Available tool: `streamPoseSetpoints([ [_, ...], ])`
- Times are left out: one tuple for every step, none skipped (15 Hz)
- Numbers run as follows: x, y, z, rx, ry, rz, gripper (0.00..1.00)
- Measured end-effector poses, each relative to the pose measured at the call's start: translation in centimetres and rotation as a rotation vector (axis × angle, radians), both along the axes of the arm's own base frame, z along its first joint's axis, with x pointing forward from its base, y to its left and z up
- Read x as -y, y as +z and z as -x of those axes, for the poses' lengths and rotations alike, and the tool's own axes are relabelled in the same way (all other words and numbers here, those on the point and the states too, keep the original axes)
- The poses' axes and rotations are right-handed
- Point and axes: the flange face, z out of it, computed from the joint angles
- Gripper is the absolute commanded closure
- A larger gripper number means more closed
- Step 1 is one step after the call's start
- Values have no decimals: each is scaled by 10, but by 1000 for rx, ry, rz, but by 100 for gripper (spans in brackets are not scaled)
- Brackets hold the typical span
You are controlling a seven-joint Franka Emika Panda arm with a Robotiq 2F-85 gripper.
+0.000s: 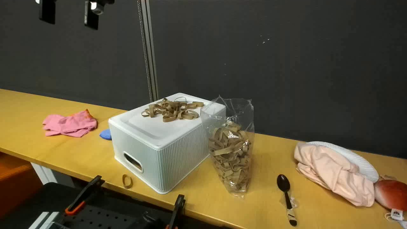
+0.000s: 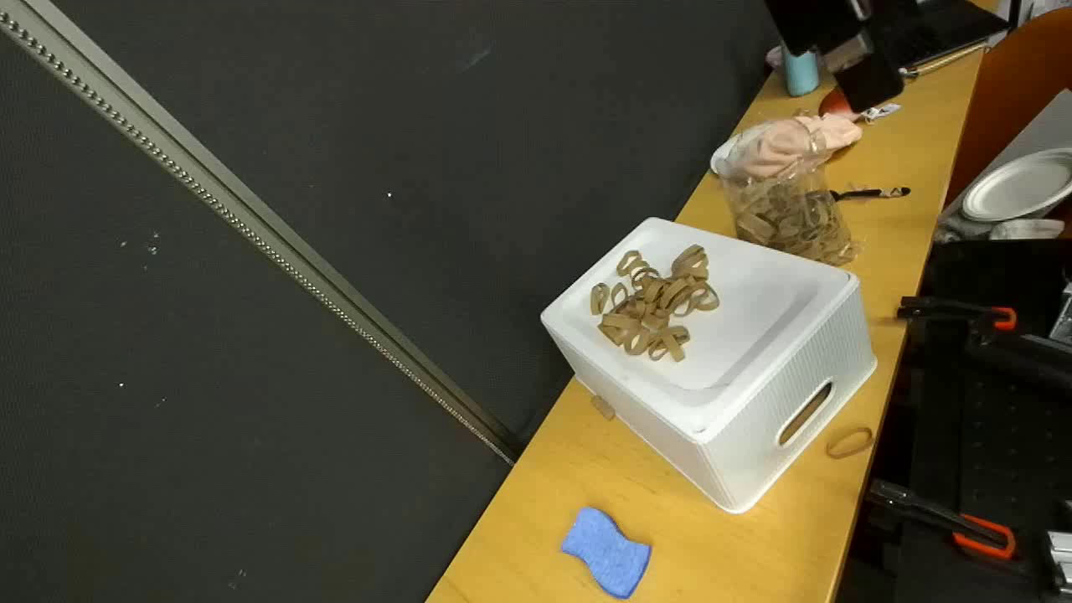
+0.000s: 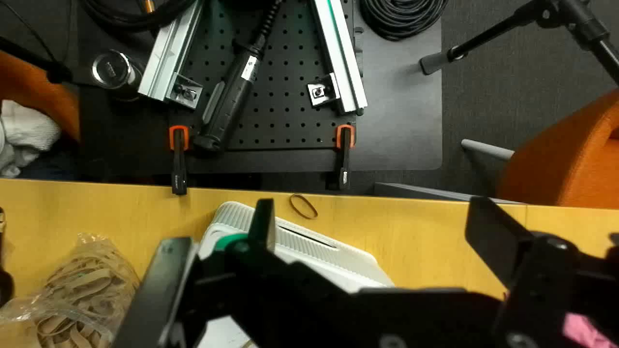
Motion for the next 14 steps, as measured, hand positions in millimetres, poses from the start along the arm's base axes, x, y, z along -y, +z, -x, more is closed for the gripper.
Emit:
streamPoseSetpoints([
  [0,0,0,1,0,0,0],
  [0,1,0,2,0,0,0],
  [0,1,0,2,0,0,0],
  [0,1,0,2,0,0,0],
  [0,1,0,2,0,0,0],
  [0,1,0,2,0,0,0],
  [0,0,0,1,0,0,0],
  [0,0,0,0,0,0,0],
  [0,0,-2,6,0,-1,0],
  [0,0,-5,22,-1,-1,0],
  [0,0,-10,43,0,-3,0],
  [0,-3,-17,65,2,-5,0],
  [0,-7,-26,90,1,-6,0],
  [-1,-14,-36,112,1,-7,0],
])
